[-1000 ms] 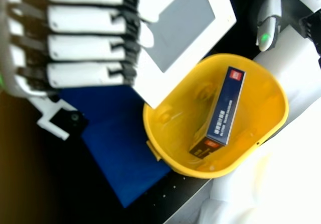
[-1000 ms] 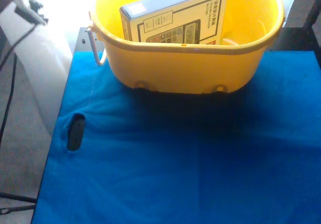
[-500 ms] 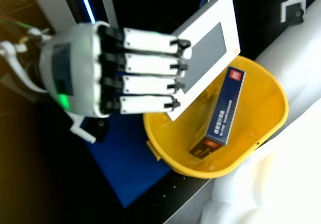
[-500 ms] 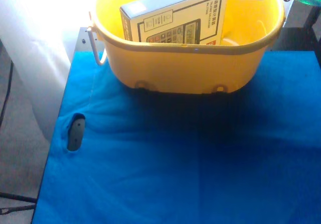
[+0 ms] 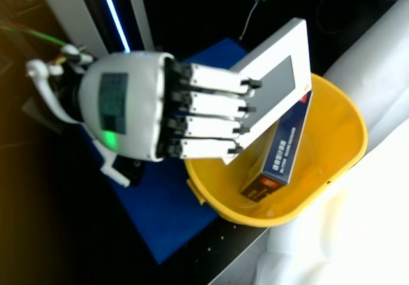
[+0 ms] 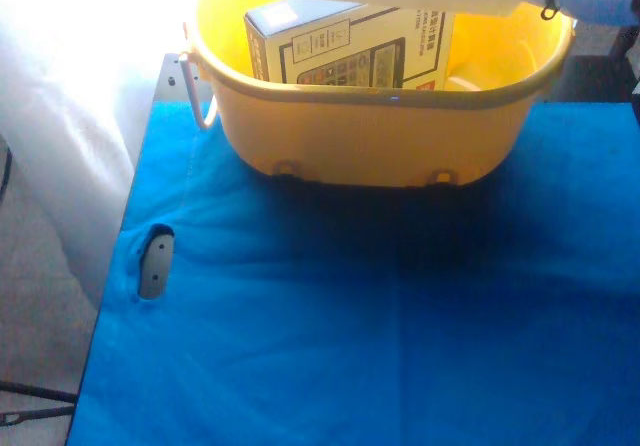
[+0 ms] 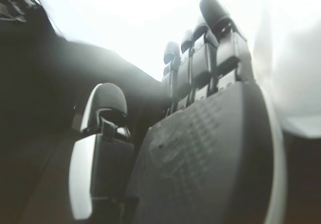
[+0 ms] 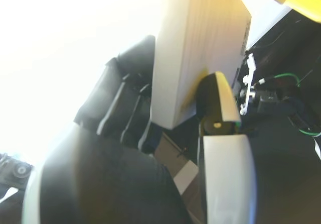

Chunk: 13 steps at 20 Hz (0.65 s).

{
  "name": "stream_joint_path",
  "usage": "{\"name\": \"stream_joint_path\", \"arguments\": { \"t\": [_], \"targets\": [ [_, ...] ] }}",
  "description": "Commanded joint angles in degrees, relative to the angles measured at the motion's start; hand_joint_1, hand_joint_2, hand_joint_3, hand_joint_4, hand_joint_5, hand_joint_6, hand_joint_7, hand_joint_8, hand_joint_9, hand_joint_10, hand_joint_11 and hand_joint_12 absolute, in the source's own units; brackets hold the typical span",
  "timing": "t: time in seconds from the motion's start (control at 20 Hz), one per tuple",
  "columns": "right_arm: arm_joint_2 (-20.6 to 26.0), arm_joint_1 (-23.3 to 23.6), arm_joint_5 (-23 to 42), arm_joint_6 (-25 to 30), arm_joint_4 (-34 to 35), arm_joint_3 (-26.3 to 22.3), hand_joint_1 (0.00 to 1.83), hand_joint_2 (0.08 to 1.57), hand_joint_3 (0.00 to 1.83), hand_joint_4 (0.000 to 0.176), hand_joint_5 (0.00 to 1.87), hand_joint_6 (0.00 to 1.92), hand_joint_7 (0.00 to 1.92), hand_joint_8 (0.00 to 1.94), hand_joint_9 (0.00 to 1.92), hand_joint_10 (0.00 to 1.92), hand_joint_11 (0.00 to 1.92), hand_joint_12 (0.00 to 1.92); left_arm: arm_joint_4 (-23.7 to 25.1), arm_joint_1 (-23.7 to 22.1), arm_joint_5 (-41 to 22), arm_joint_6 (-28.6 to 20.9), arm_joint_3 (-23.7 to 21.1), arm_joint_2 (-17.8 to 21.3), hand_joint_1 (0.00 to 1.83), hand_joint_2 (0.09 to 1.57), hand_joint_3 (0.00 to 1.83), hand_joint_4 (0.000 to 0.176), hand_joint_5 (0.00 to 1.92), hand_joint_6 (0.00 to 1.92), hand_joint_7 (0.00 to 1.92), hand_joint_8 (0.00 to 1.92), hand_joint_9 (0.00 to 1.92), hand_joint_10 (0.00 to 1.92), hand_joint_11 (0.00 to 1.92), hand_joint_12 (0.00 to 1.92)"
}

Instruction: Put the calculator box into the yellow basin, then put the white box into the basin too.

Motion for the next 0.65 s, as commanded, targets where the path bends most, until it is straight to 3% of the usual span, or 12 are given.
{"name": "stream_joint_path", "arguments": {
  "t": [0.0, 0.05, 0.1, 0.15, 0.2, 0.25, 0.3, 0.35, 0.4, 0.5, 0.6],
  "targets": [
    [0.16, 1.03, -7.04, 0.28, -1.97, 0.31, 1.13, 0.97, 0.0, 0.0, 0.38, 0.28, 0.34, 0.2, 0.23, 0.37, 0.02, 1.04, 0.71, -0.76, -5.86, -0.12, -0.18, -0.19, 0.36, 1.34, 0.0, 0.0, 0.28, 0.02, 0.22, 0.0, 0.19, 0.07, 0.0, 1.0],
    [0.17, 1.03, -7.04, 0.28, -1.97, 0.34, 1.13, 0.97, 0.0, 0.0, 0.38, 0.28, 0.34, 0.2, 0.23, 0.37, 0.02, 1.04, 0.76, -0.75, -5.76, -0.11, -0.19, -0.19, 0.36, 1.34, 0.0, 0.0, 0.28, 0.02, 0.22, 0.0, 0.19, 0.07, 0.0, 1.0],
    [0.17, 1.08, -7.05, 0.28, -1.97, 0.41, 0.99, 0.87, 0.0, 0.044, 0.25, 0.04, 0.05, 0.01, 0.03, 0.04, 0.0, 0.37, 0.84, -0.75, -5.64, -0.11, -0.2, -0.15, 0.34, 1.36, 0.0, 0.0, 0.28, 0.02, 0.22, 0.0, 0.2, 0.09, 0.0, 1.12],
    [0.2, 1.16, -7.05, 0.29, -1.97, 0.47, 0.97, 0.87, 0.0, 0.062, 0.17, 0.03, 0.01, 0.0, 0.0, 0.01, 0.0, 0.07, 0.87, -0.73, -5.6, -0.11, -0.22, -0.07, 0.34, 1.37, 0.0, 0.0, 0.29, 0.02, 0.22, 0.0, 0.2, 0.1, 0.0, 1.18],
    [0.25, 1.27, -7.05, 0.29, -1.97, 0.56, 0.98, 0.86, 0.0, 0.061, 0.15, 0.02, 0.0, 0.0, 0.0, 0.0, 0.0, 0.01, 0.91, -0.71, -5.52, -0.11, -0.32, 0.12, 0.36, 1.37, 0.0, 0.0, 0.29, 0.02, 0.22, 0.0, 0.2, 0.11, 0.0, 1.23],
    [0.31, 1.37, -7.05, 0.29, -1.97, 0.61, 0.97, 0.87, 0.0, 0.061, 0.14, 0.02, 0.0, 0.0, 0.0, 0.0, 0.0, 0.0, 0.94, -0.67, -5.47, -0.11, -0.37, 0.2, 0.38, 1.35, 0.01, 0.0, 0.31, 0.01, 0.25, 0.0, 0.14, 0.3, 0.0, 1.26],
    [0.4, 1.41, -7.07, 0.29, -1.97, 0.62, 0.97, 0.86, 0.0, 0.055, 0.15, 0.02, 0.0, 0.0, 0.0, 0.0, 0.0, 0.0, 0.96, -0.53, -5.48, -0.11, -0.48, 0.33, 0.38, 1.35, 0.0, 0.0, 0.31, 0.01, 0.25, 0.0, 0.06, 0.47, 0.0, 1.22],
    [0.42, 1.41, -7.07, 0.29, -1.97, 0.61, 0.96, 0.86, 0.0, 0.051, 0.15, 0.02, 0.0, 0.0, 0.0, 0.0, 0.0, 0.0, 0.96, -0.42, -5.52, -0.11, -0.52, 0.4, 0.36, 1.35, 0.0, 0.0, 0.3, 0.0, 0.23, 0.0, 0.03, 0.51, 0.0, 1.14],
    [0.46, 1.41, -7.08, 0.3, -1.97, 0.61, 0.97, 0.86, 0.0, 0.06, 0.17, 0.02, 0.0, 0.0, 0.0, 0.0, 0.0, 0.0, 0.96, -0.38, -5.59, -0.11, -0.56, 0.44, 0.35, 1.34, 0.0, 0.0, 0.26, 0.01, 0.19, 0.01, 0.01, 0.45, 0.0, 1.02],
    [0.64, 1.41, -7.15, 0.32, -1.97, 0.6, 0.94, 0.88, 0.0, 0.06, 0.19, 0.03, 0.0, 0.0, 0.0, 0.0, 0.0, 0.0, 1.03, -0.24, -5.66, -0.11, -0.71, 0.59, 0.36, 1.36, 0.0, 0.0, 0.25, 0.0, 0.19, 0.0, 0.03, 0.39, 0.0, 0.87],
    [0.95, 1.41, -7.38, 0.33, -1.97, 0.58, 0.95, 0.89, 0.01, 0.051, 0.2, 0.03, 0.02, 0.01, 0.0, 0.0, 0.0, 0.0, 1.4, -0.21, -5.66, -0.11, -0.97, 0.83, 0.35, 1.36, 0.0, 0.0, 0.26, 0.01, 0.2, 0.01, 0.06, 0.38, 0.0, 0.93]
  ]
}}
